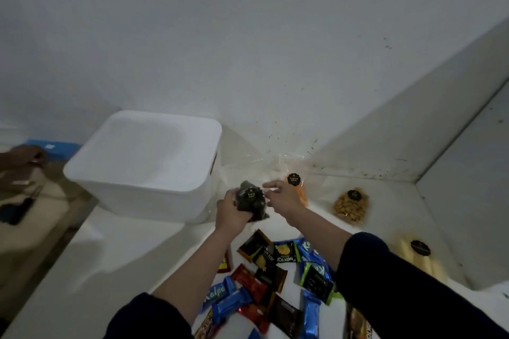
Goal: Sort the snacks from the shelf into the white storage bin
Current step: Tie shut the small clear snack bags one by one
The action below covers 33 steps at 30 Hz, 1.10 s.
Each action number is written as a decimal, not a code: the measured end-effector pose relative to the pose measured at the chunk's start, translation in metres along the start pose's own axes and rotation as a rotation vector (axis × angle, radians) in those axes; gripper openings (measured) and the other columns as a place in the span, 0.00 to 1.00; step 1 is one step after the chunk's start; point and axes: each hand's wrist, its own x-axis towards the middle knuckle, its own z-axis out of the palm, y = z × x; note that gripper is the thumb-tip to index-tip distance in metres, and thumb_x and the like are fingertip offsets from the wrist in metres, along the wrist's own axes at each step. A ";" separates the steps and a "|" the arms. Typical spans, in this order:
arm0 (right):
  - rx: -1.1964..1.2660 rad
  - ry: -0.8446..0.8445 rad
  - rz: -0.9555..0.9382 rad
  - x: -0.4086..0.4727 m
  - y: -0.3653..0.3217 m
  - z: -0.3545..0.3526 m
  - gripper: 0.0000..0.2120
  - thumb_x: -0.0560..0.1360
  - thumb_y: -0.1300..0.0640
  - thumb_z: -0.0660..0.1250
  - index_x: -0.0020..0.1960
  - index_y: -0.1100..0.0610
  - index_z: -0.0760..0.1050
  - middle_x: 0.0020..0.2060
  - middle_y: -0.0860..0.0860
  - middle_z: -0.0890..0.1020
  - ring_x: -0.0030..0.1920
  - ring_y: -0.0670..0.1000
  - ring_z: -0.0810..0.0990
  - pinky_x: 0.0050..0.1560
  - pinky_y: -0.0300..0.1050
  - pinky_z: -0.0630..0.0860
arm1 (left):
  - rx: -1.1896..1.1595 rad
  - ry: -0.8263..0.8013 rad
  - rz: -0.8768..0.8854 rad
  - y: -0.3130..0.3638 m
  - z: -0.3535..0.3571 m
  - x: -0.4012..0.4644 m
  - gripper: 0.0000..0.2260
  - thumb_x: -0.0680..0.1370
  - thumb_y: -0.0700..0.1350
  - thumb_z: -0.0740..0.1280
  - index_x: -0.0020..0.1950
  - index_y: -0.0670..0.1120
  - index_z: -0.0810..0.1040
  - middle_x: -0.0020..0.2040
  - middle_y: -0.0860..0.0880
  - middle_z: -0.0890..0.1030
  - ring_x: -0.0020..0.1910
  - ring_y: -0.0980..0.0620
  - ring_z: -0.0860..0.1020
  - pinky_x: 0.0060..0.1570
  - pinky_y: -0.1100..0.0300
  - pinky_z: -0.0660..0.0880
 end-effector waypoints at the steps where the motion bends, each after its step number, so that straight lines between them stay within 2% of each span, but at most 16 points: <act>1: -0.010 0.011 -0.041 -0.009 -0.006 -0.004 0.05 0.77 0.60 0.64 0.46 0.51 0.78 0.52 0.53 0.79 0.52 0.54 0.79 0.45 0.45 0.77 | -0.006 -0.010 0.026 0.005 -0.005 -0.007 0.31 0.60 0.39 0.73 0.63 0.49 0.71 0.56 0.40 0.77 0.50 0.45 0.79 0.49 0.54 0.78; 3: -0.026 0.040 -0.090 -0.023 -0.016 -0.014 0.09 0.77 0.61 0.64 0.41 0.50 0.78 0.48 0.52 0.80 0.52 0.56 0.80 0.54 0.54 0.79 | 0.004 -0.020 0.074 0.019 -0.013 -0.021 0.30 0.61 0.38 0.76 0.62 0.47 0.72 0.58 0.42 0.77 0.55 0.44 0.78 0.53 0.53 0.77; 4: -0.035 0.052 -0.108 -0.031 -0.020 -0.020 0.10 0.77 0.61 0.64 0.40 0.50 0.78 0.46 0.52 0.81 0.51 0.56 0.81 0.55 0.55 0.79 | -0.007 -0.026 0.102 0.026 -0.017 -0.029 0.31 0.62 0.39 0.77 0.63 0.46 0.73 0.60 0.44 0.76 0.58 0.45 0.76 0.57 0.53 0.75; 7: -0.060 0.070 -0.154 -0.058 -0.034 -0.039 0.11 0.78 0.62 0.63 0.40 0.51 0.78 0.43 0.53 0.82 0.45 0.53 0.82 0.53 0.56 0.80 | -0.132 -0.032 0.172 0.056 -0.031 -0.056 0.27 0.69 0.44 0.76 0.66 0.45 0.71 0.60 0.51 0.72 0.60 0.51 0.70 0.59 0.56 0.70; 10: -0.054 0.076 -0.180 -0.081 -0.043 -0.059 0.11 0.78 0.62 0.63 0.40 0.51 0.78 0.43 0.54 0.82 0.44 0.54 0.81 0.53 0.57 0.80 | -0.270 0.024 0.275 0.086 -0.041 -0.080 0.20 0.74 0.49 0.70 0.65 0.46 0.74 0.57 0.51 0.76 0.58 0.53 0.74 0.56 0.60 0.70; 12: -0.045 0.080 -0.200 -0.097 -0.047 -0.073 0.10 0.77 0.61 0.64 0.40 0.51 0.78 0.42 0.54 0.82 0.44 0.55 0.81 0.52 0.57 0.80 | -0.325 0.066 0.317 0.102 -0.043 -0.095 0.14 0.76 0.47 0.69 0.60 0.46 0.78 0.54 0.49 0.80 0.55 0.51 0.78 0.55 0.61 0.72; 14: -0.045 0.076 -0.226 -0.113 -0.049 -0.086 0.10 0.77 0.61 0.64 0.40 0.51 0.79 0.40 0.53 0.81 0.42 0.55 0.80 0.52 0.57 0.80 | -0.334 0.102 0.349 0.115 -0.041 -0.110 0.04 0.76 0.45 0.68 0.49 0.48 0.81 0.48 0.46 0.84 0.51 0.47 0.81 0.55 0.57 0.76; 16: -0.034 0.062 -0.244 -0.127 -0.051 -0.099 0.09 0.77 0.61 0.65 0.41 0.52 0.79 0.41 0.54 0.81 0.42 0.54 0.80 0.53 0.57 0.80 | -0.333 0.124 0.373 0.127 -0.035 -0.125 0.04 0.77 0.44 0.68 0.43 0.50 0.81 0.44 0.46 0.84 0.47 0.45 0.82 0.50 0.56 0.77; 19: -0.079 0.052 -0.264 -0.149 -0.052 -0.121 0.04 0.77 0.58 0.65 0.49 0.54 0.78 0.47 0.56 0.81 0.44 0.53 0.79 0.49 0.50 0.79 | -0.350 0.137 0.379 0.140 -0.023 -0.146 0.06 0.79 0.43 0.63 0.46 0.47 0.80 0.43 0.48 0.83 0.41 0.50 0.81 0.43 0.61 0.74; 21: -0.171 0.102 -0.305 -0.162 -0.053 -0.138 0.13 0.77 0.55 0.66 0.60 0.56 0.73 0.52 0.55 0.78 0.48 0.52 0.77 0.47 0.44 0.75 | -0.337 0.143 0.401 0.149 -0.014 -0.159 0.09 0.81 0.42 0.60 0.49 0.45 0.80 0.43 0.47 0.83 0.39 0.53 0.80 0.39 0.65 0.74; 24: -0.261 0.229 -0.450 -0.181 -0.054 -0.159 0.26 0.75 0.51 0.68 0.70 0.55 0.63 0.62 0.54 0.71 0.60 0.53 0.73 0.59 0.49 0.74 | -0.300 0.152 0.461 0.158 -0.001 -0.177 0.09 0.81 0.41 0.60 0.50 0.44 0.80 0.42 0.48 0.82 0.39 0.54 0.79 0.35 0.71 0.74; 26: -0.384 0.296 -0.608 -0.191 -0.056 -0.172 0.29 0.74 0.49 0.68 0.71 0.54 0.61 0.65 0.53 0.68 0.65 0.53 0.69 0.65 0.52 0.70 | -0.284 0.128 0.510 0.165 0.008 -0.188 0.08 0.80 0.40 0.61 0.51 0.43 0.80 0.42 0.48 0.81 0.40 0.55 0.79 0.35 0.72 0.75; 28: -0.531 0.315 -0.752 -0.200 -0.060 -0.183 0.28 0.74 0.48 0.68 0.70 0.54 0.64 0.65 0.52 0.70 0.66 0.52 0.67 0.65 0.51 0.68 | -0.259 0.106 0.549 0.170 0.016 -0.198 0.08 0.80 0.39 0.62 0.50 0.44 0.81 0.41 0.48 0.82 0.39 0.58 0.79 0.36 0.71 0.76; 30: -0.643 0.264 -0.832 -0.209 -0.063 -0.192 0.23 0.74 0.48 0.67 0.66 0.54 0.70 0.61 0.50 0.75 0.64 0.52 0.69 0.65 0.50 0.67 | -0.230 0.077 0.588 0.174 0.024 -0.207 0.07 0.79 0.38 0.62 0.50 0.43 0.80 0.42 0.47 0.82 0.37 0.62 0.80 0.37 0.69 0.77; 33: -0.605 0.193 -0.858 -0.219 -0.066 -0.201 0.13 0.74 0.50 0.68 0.56 0.55 0.77 0.50 0.49 0.81 0.53 0.49 0.77 0.58 0.49 0.74 | -0.199 0.039 0.624 0.180 0.033 -0.218 0.07 0.79 0.37 0.62 0.49 0.41 0.79 0.41 0.46 0.82 0.37 0.62 0.80 0.37 0.67 0.77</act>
